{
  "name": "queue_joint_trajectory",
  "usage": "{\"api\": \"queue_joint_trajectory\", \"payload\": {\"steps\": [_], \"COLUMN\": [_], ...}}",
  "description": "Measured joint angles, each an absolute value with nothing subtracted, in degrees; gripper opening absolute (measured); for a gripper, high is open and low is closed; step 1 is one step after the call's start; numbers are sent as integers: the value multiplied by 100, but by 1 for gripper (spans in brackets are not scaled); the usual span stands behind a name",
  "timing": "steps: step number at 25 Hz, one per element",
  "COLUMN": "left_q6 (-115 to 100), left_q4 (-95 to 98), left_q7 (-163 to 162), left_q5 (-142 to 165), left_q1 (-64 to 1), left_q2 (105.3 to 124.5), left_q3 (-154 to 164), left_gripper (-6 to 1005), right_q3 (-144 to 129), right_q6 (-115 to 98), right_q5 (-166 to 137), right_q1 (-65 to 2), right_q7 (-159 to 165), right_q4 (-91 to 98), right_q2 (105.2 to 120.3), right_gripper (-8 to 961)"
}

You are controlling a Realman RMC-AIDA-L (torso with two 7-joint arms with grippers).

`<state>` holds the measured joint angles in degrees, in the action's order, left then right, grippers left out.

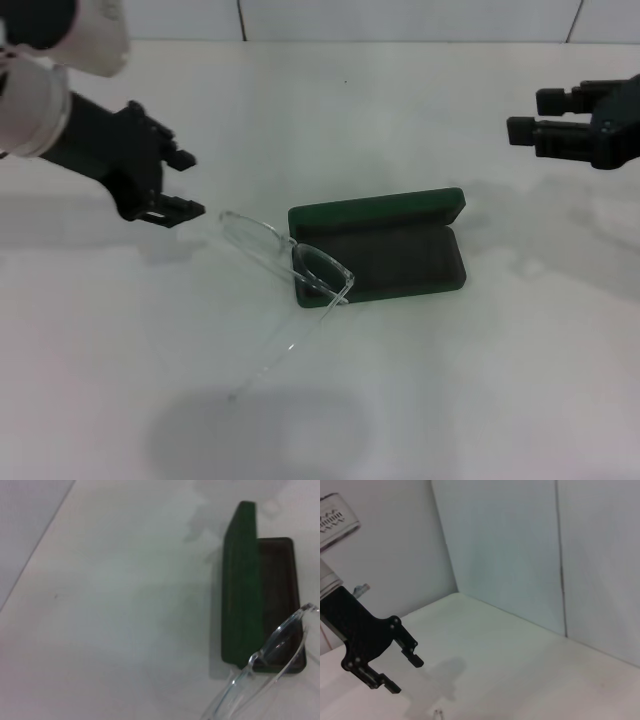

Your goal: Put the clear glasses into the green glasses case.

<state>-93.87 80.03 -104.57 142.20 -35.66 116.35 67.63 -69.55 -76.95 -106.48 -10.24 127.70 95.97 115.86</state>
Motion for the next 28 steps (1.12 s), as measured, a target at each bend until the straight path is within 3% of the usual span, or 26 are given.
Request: {"api": "queue_joint_trajectory", "payload": {"steps": [5, 9, 17, 28], "left_q6": [-9384, -9335, -8814, -8947], "left_q4": [7898, 7562, 6633, 6355], "left_q7": [-10468, -10466, -10446, -10428], "left_q5": [14462, 14676, 14679, 15374], "left_q1": [-3896, -4249, -4762, -4890], "left_q2": [11807, 11955, 11967, 11927], "left_q3": [7055, 7152, 7273, 7521], "left_gripper": [558, 556, 553, 551], "right_q3": [-6891, -6681, -6495, -6283], "right_q6": [-7666, -7701, -7795, -7908], "right_q5": [-10496, -10286, -10037, -9819], "right_q1": [-1030, -1033, -999, -1038], "right_q7": [12502, 12243, 11815, 11560], "right_q4": [9266, 9074, 8596, 8259], "right_q2": [11582, 11573, 11556, 11554], "right_gripper": [501, 501, 500, 498]}}
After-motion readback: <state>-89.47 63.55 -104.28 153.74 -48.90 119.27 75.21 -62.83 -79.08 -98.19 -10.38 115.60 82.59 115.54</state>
